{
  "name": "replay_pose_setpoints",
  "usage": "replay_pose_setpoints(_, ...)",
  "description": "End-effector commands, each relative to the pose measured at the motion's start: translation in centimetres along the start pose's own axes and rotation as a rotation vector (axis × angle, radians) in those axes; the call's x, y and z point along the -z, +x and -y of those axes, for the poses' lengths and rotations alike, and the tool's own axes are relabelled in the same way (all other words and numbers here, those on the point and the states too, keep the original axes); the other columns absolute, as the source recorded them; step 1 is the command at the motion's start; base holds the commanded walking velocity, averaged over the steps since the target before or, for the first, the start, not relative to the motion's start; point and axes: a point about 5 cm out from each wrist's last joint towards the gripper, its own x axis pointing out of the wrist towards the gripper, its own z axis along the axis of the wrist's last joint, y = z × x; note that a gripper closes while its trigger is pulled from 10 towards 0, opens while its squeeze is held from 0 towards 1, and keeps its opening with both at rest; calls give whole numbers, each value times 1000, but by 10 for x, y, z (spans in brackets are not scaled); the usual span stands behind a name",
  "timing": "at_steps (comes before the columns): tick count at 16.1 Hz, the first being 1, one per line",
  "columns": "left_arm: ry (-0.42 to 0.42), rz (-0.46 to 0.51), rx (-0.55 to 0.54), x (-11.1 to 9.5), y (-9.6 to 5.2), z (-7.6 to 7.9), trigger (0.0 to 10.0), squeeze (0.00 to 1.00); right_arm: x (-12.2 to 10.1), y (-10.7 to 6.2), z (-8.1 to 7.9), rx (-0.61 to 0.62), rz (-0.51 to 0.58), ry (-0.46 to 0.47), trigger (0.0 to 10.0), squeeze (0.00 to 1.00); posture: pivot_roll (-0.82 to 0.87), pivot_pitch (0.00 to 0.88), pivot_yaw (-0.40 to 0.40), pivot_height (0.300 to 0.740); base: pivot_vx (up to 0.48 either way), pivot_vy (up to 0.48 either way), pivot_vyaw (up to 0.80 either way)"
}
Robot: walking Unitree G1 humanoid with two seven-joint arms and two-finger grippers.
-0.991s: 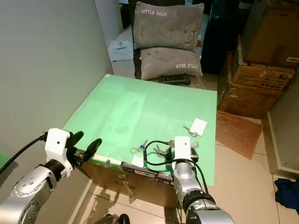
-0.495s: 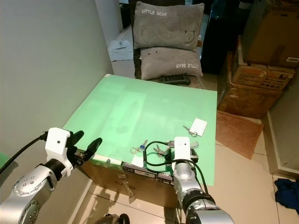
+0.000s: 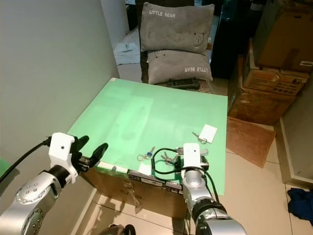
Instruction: Hang keys on a hook
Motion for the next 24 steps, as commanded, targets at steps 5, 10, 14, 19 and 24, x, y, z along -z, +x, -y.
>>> replay_pose_setpoints(5, 12, -12, -2, 3, 3, 0, 10000, 0, -1, 1, 3, 27, -8, -17, 10000, 392, 123, 70, 85, 740, 0, 0, 0)
replay_pose_setpoints(10, 14, -10, 0, 3, 4, 1, 10000, 0, -2, 1, 3, 15, -4, 9, 10000, 1000, 126, 68, 84, 740, 0, 0, 0)
replay_pose_setpoints(14, 15, -10, -1, 3, 6, 1, 10000, 0, -5, 2, 2, 4, 4, 5, 0, 0, 125, 68, 83, 740, 0, 0, 0)
replay_pose_setpoints(19, 16, -12, 5, 4, 7, 2, 10000, 0, -11, 3, 0, -17, 45, 16, 0, 0, 120, 70, 83, 740, 0, 0, 0)
replay_pose_setpoints(24, 118, -74, 82, 14, 4, 13, 10000, 0, -6, 2, 1, -16, 5, 22, 0, 0, 121, 73, 84, 740, 0, 0, 0)
